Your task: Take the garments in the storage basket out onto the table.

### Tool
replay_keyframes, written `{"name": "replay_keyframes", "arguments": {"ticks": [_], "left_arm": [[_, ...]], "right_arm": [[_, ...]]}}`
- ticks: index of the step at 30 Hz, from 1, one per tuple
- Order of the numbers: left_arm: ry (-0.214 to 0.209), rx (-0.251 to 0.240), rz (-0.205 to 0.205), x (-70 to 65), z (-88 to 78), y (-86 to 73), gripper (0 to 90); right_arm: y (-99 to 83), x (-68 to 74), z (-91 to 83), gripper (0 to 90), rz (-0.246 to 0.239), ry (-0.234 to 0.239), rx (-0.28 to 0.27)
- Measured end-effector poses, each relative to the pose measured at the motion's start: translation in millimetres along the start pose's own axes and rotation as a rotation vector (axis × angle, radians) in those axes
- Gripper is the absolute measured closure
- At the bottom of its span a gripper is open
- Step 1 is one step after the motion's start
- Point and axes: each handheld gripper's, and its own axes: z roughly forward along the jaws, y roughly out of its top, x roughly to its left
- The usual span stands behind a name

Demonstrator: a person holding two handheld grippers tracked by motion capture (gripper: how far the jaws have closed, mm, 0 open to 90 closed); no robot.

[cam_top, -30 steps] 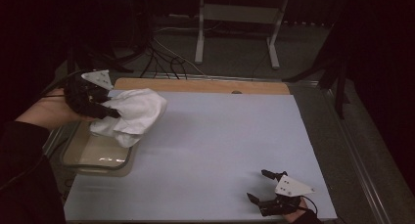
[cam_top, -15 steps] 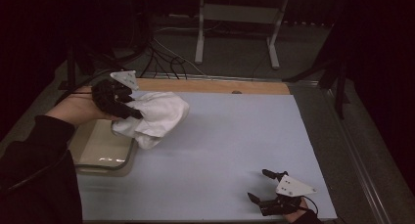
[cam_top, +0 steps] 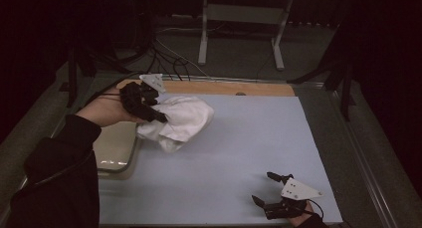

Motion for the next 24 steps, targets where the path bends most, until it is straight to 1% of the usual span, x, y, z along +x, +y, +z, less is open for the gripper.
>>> {"name": "replay_keyframes", "arguments": {"ticks": [4,6,7,8,9,13,14,15,17,18,20,21,22,23,24], "left_arm": [[-0.006,-0.001,0.007,-2.0,7.2,9.1,71.1],[-0.012,-0.007,-0.003,-2.6,11.3,14.6,71.0],[-0.01,-0.008,0.001,-3.4,13.3,17.3,71.1],[-0.023,-0.019,-0.012,-4.7,16.9,22.6,71.1],[-0.023,-0.019,-0.012,-4.7,16.9,22.6,71.0],[-0.031,-0.017,-0.013,-8.5,26.0,33.5,71.0],[-0.033,-0.019,-0.018,-9.7,30.7,38.2,71.0],[-0.033,-0.019,-0.018,-9.7,30.7,38.2,71.0],[-0.035,-0.019,-0.032,-11.5,38.8,44.4,71.0],[-0.035,-0.019,-0.032,-11.5,38.8,44.4,71.0],[-0.027,-0.012,-0.032,-12.8,44.1,48.2,70.9],[-0.025,-0.015,-0.048,-13.7,49.3,51.4,70.9],[-0.025,-0.015,-0.048,-13.7,49.3,51.4,70.9],[-0.026,-0.011,-0.059,-13.4,54.4,54.3,70.9],[-0.026,-0.011,-0.059,-13.4,54.4,54.3,70.9]], "right_arm": [[-0.2,-0.3,0.2,9.0,0.002,0.001,-0.005],[-0.1,-0.3,-0.3,9.0,0.0,-0.003,-0.003],[-0.1,-0.5,-0.3,9.0,0.002,-0.001,-0.007],[-0.1,-0.6,-0.3,9.0,0.003,-0.003,-0.006],[-0.1,-0.6,-0.3,9.0,0.003,-0.003,-0.006],[0.0,-0.9,-0.6,9.0,0.007,-0.009,-0.007],[0.0,-1.4,-0.6,9.0,0.007,-0.014,-0.009],[0.0,-1.5,-0.7,9.0,0.007,-0.019,-0.01],[0.1,-1.6,-0.7,9.0,0.006,-0.024,-0.011],[0.1,-1.6,-0.7,9.0,0.006,-0.024,-0.011],[0.0,-1.8,-0.6,9.0,0.009,-0.026,-0.01],[0.0,-1.7,-0.5,9.0,0.01,-0.025,-0.011],[0.0,-1.7,-0.6,9.0,0.007,-0.022,-0.011],[0.0,-1.7,-0.6,9.0,0.007,-0.023,-0.012],[0.0,-1.7,-0.6,9.0,0.007,-0.023,-0.012]]}}
